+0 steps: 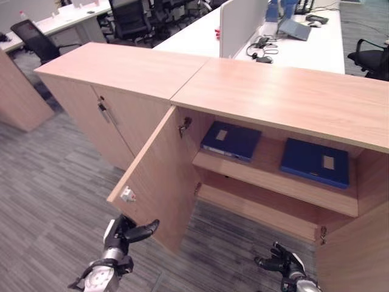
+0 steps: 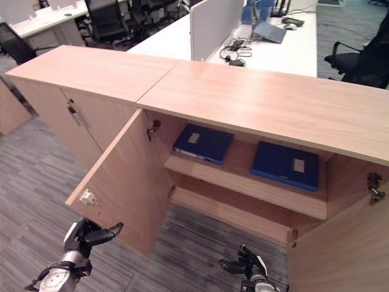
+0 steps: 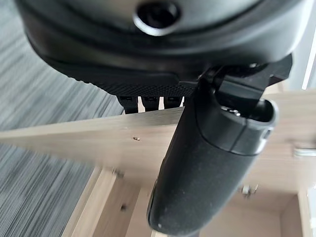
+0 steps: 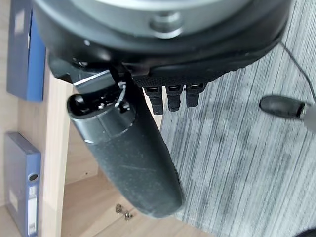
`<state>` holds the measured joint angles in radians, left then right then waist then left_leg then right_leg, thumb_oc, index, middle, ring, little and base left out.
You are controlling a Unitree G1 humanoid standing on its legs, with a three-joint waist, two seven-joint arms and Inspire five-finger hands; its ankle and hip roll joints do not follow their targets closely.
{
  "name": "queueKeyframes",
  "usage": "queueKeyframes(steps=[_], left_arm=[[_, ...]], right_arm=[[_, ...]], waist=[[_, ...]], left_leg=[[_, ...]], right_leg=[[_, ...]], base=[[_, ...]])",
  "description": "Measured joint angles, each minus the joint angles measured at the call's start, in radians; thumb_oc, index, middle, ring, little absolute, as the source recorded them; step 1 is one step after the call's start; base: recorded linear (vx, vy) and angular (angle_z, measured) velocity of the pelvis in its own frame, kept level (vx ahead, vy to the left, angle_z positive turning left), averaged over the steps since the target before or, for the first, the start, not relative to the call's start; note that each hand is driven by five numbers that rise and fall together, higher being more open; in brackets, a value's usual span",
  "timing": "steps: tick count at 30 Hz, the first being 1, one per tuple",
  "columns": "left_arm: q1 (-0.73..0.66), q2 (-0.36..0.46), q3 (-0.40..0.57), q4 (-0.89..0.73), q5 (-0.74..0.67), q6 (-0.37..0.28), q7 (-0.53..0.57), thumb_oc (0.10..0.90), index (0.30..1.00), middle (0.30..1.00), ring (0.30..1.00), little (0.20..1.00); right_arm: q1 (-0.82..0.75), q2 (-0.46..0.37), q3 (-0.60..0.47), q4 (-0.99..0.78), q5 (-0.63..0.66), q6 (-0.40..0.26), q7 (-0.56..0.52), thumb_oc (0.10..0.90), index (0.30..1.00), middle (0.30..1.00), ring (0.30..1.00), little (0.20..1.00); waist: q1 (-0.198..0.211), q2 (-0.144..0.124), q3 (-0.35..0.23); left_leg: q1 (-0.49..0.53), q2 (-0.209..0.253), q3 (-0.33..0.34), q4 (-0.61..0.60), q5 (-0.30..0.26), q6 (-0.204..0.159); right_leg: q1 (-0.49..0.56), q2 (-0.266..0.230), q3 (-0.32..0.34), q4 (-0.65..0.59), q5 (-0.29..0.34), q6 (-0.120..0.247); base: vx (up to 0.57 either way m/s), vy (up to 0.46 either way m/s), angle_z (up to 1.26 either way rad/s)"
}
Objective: Put the empty folder in the office cabinet
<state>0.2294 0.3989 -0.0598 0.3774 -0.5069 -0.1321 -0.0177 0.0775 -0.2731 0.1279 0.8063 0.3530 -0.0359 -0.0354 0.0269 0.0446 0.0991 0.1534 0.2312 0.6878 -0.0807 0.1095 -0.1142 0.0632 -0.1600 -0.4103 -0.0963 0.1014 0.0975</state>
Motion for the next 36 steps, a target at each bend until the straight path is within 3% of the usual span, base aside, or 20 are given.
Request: queueKeyframes(steps=[4, 5, 6, 7, 8, 10, 11, 13, 14, 15, 16, 17, 18, 19, 22, 26, 29, 36], left_arm=[[-0.002, -0.001, -0.087, -0.001, 0.0, 0.005, -0.039, 0.8, 0.9, 0.9, 0.9, 0.9], [-0.013, -0.001, -0.114, 0.001, 0.0, 0.024, -0.041, 0.8, 0.9, 0.9, 0.9, 0.9], [-0.016, -0.01, -0.138, 0.001, 0.001, 0.025, -0.044, 0.8, 0.9, 0.9, 0.9, 0.9], [-0.025, -0.013, -0.152, 0.001, 0.001, 0.025, -0.045, 0.8, 0.9, 0.9, 0.9, 0.9], [-0.043, -0.032, -0.183, -0.004, 0.001, 0.024, -0.055, 0.8, 0.9, 0.9, 0.9, 0.9], [-0.069, -0.034, -0.219, -0.008, 0.002, 0.022, -0.081, 0.8, 0.9, 0.9, 0.9, 0.9], [-0.129, -0.066, -0.218, 0.014, 0.002, 0.026, -0.051, 0.8, 0.9, 0.9, 0.9, 0.9], [-0.185, -0.07, -0.209, 0.046, 0.002, 0.031, -0.036, 0.8, 0.9, 0.9, 0.9, 0.9], [-0.186, -0.071, -0.182, 0.049, 0.002, 0.029, -0.034, 0.8, 0.9, 0.9, 0.9, 0.9], [-0.185, -0.073, -0.177, 0.05, 0.002, 0.028, -0.033, 0.8, 0.9, 0.9, 0.9, 0.9], [-0.174, -0.069, -0.16, 0.049, 0.002, 0.019, -0.029, 0.8, 0.9, 0.9, 0.9, 0.9], [-0.163, -0.053, -0.146, 0.051, 0.001, 0.015, -0.028, 0.8, 0.9, 0.9, 0.9, 0.9], [-0.166, -0.059, -0.128, 0.068, 0.001, 0.012, -0.023, 0.8, 0.9, 0.9, 0.9, 0.9], [-0.175, -0.075, -0.104, 0.128, 0.002, 0.0, -0.009, 0.8, 0.9, 0.9, 0.9, 0.9], [-0.268, -0.059, -0.088, 0.281, 0.004, 0.01, 0.023, 0.8, 0.9, 0.9, 0.9, 0.9], [-0.455, 0.063, -0.055, 0.533, 0.047, 0.06, 0.096, 0.8, 0.9, 0.9, 0.9, 0.9], [-0.464, 0.065, -0.002, 0.539, 0.041, 0.06, 0.102, 0.8, 0.9, 0.9, 0.9, 0.9], [-0.448, 0.053, 0.023, 0.501, 0.034, 0.051, 0.123, 0.8, 0.9, 0.9, 0.9, 0.9]], right_arm=[[-0.007, -0.004, 0.02, 0.0, 0.0, 0.0, 0.002, 0.8, 0.9, 0.9, 0.9, 0.9], [-0.003, -0.001, 0.02, -0.001, 0.001, 0.001, 0.002, 0.8, 0.9, 0.9, 0.9, 0.9], [-0.008, -0.012, 0.024, -0.001, 0.001, 0.003, 0.0, 0.8, 0.9, 0.9, 0.9, 0.9], [-0.012, -0.016, 0.025, -0.001, 0.001, 0.003, -0.002, 0.8, 0.9, 0.9, 0.9, 0.9], [-0.032, -0.033, 0.053, -0.013, 0.001, 0.009, -0.013, 0.8, 0.9, 0.9, 0.9, 0.9], [-0.051, -0.051, 0.06, -0.017, 0.0, 0.009, -0.015, 0.8, 0.9, 0.9, 0.9, 0.9], [-0.061, -0.059, 0.063, -0.018, 0.0, 0.009, -0.021, 0.8, 0.9, 0.9, 0.9, 0.9], [-0.062, -0.066, 0.067, -0.018, 0.0, 0.009, -0.021, 0.8, 0.9, 0.9, 0.9, 0.9], [-0.071, -0.081, 0.089, -0.011, -0.001, 0.013, -0.022, 0.8, 0.9, 0.9, 0.9, 0.9], [-0.072, -0.081, 0.093, -0.011, -0.002, 0.014, -0.021, 0.8, 0.9, 0.9, 0.9, 0.9], [-0.068, -0.062, 0.096, -0.011, -0.013, 0.019, -0.017, 0.8, 0.9, 0.9, 0.9, 0.9], [-0.048, -0.042, 0.1, -0.015, -0.019, 0.021, -0.017, 0.8, 0.9, 0.9, 0.9, 0.9], [-0.035, -0.029, 0.106, -0.017, -0.025, 0.024, -0.014, 0.8, 0.9, 0.9, 0.9, 0.9], [-0.024, -0.029, 0.107, -0.017, -0.037, 0.031, -0.009, 0.8, 0.9, 0.9, 0.9, 0.9], [0.008, -0.015, 0.122, -0.063, -0.037, 0.036, 0.008, 0.8, 0.9, 0.9, 0.9, 0.9], [0.011, -0.008, 0.157, -0.077, -0.037, 0.036, 0.024, 0.8, 0.9, 0.9, 0.9, 0.9], [0.022, -0.009, 0.154, -0.085, -0.036, 0.035, 0.021, 0.8, 0.9, 0.9, 0.9, 0.9], [0.043, -0.005, 0.154, -0.084, -0.036, 0.036, 0.019, 0.8, 0.9, 0.9, 0.9, 0.9]], waist=[[-0.048, 0.014, 0.004], [-0.056, 0.021, 0.007], [-0.055, 0.035, 0.01], [-0.055, 0.028, 0.017], [-0.046, 0.012, 0.024], [-0.055, 0.018, 0.027], [-0.057, 0.017, 0.028], [-0.072, 0.024, 0.033], [-0.044, 0.063, 0.038], [-0.041, 0.069, 0.041], [-0.028, 0.072, 0.048], [-0.023, 0.045, 0.048], [-0.036, 0.04, 0.057], [-0.053, 0.053, 0.051], [-0.086, 0.047, 0.051], [-0.149, 0.008, 0.044], [-0.164, -0.004, 0.033], [-0.163, -0.038, 0.001]], left_leg=[[0.016, 0.032, 0.031, 0.052, 0.0, -0.005], [0.026, 0.054, 0.019, 0.118, -0.001, -0.005], [0.032, 0.067, -0.032, 0.17, 0.0, -0.006], [0.017, 0.069, -0.119, 0.23, -0.002, -0.001], [-0.048, 0.024, -0.356, 0.279, -0.091, -0.03], [-0.051, -0.033, -0.408, 0.172, -0.102, -0.025], [-0.062, -0.122, -0.488, 0.047, -0.109, -0.006], [-0.088, -0.175, -0.519, -0.005, -0.126, 0.029], [-0.091, -0.172, -0.572, 0.002, -0.147, 0.063], [-0.09, -0.164, -0.559, 0.009, -0.142, 0.069], [-0.092, -0.135, -0.513, 0.042, -0.139, 0.072], [-0.061, -0.151, -0.499, 0.032, -0.13, 0.07], [-0.043, -0.162, -0.497, 0.025, -0.096, 0.067], [-0.021, -0.157, -0.477, 0.014, -0.08, 0.076], [0.008, -0.162, -0.434, 0.002, -0.088, 0.081], [0.041, -0.168, -0.38, 0.0, -0.109, 0.088], [0.043, -0.171, -0.365, -0.004, -0.113, 0.09], [0.028, -0.172, -0.362, -0.005, -0.112, 0.088]], right_leg=[[-0.011, 0.019, 0.051, 0.006, 0.0, -0.012], [-0.017, 0.022, 0.105, 0.025, -0.011, -0.031], [-0.019, 0.033, 0.143, 0.02, -0.008, -0.037], [-0.018, 0.036, 0.184, 0.021, 0.006, -0.063], [-0.034, 0.008, 0.289, 0.009, 0.032, -0.092], [-0.055, 0.007, 0.341, 0.003, 0.035, -0.083], [-0.076, 0.008, 0.4, 0.001, 0.041, -0.079], [-0.085, 0.022, 0.407, 0.0, 0.04, -0.075], [-0.098, 0.072, 0.422, 0.028, 0.039, -0.054], [-0.108, 0.081, 0.411, 0.062, 0.026, -0.053], [-0.167, 0.106, 0.337, 0.273, -0.058, -0.053], [-0.173, 0.1, 0.323, 0.353, -0.162, -0.063], [-0.153, 0.098, 0.336, 0.316, -0.178, -0.083], [-0.12, 0.111, 0.365, 0.264, -0.154, -0.067], [-0.067, 0.118, 0.407, 0.151, -0.089, -0.063], [0.017, 0.112, 0.436, 0.0, 0.0, -0.041], [0.013, 0.112, 0.452, 0.0, 0.007, -0.045], [-0.004, 0.112, 0.455, 0.0, 0.006, -0.035]], base=[[0.03, -0.246, -0.53], [0.07, -0.219, -1.19], [0.03, -0.185, -1.23], [0.07, -0.105, -1.65], [0.07, -0.04, -1.48], [0.12, -0.004, -1.23], [0.16, 0.014, -1.0], [0.14, 0.001, -1.07], [0.09, 0.008, -1.12], [0.09, 0.01, -1.59], [0.09, 0.04, -1.09], [0.17, 0.088, -1.11], [0.22, 0.122, -0.64], [0.23, 0.163, -0.75], [0.13, 0.127, -0.44], [0.06, 0.119, -0.39], [0.02, 0.099, -0.17], [0.01, 0.083, -0.02]])
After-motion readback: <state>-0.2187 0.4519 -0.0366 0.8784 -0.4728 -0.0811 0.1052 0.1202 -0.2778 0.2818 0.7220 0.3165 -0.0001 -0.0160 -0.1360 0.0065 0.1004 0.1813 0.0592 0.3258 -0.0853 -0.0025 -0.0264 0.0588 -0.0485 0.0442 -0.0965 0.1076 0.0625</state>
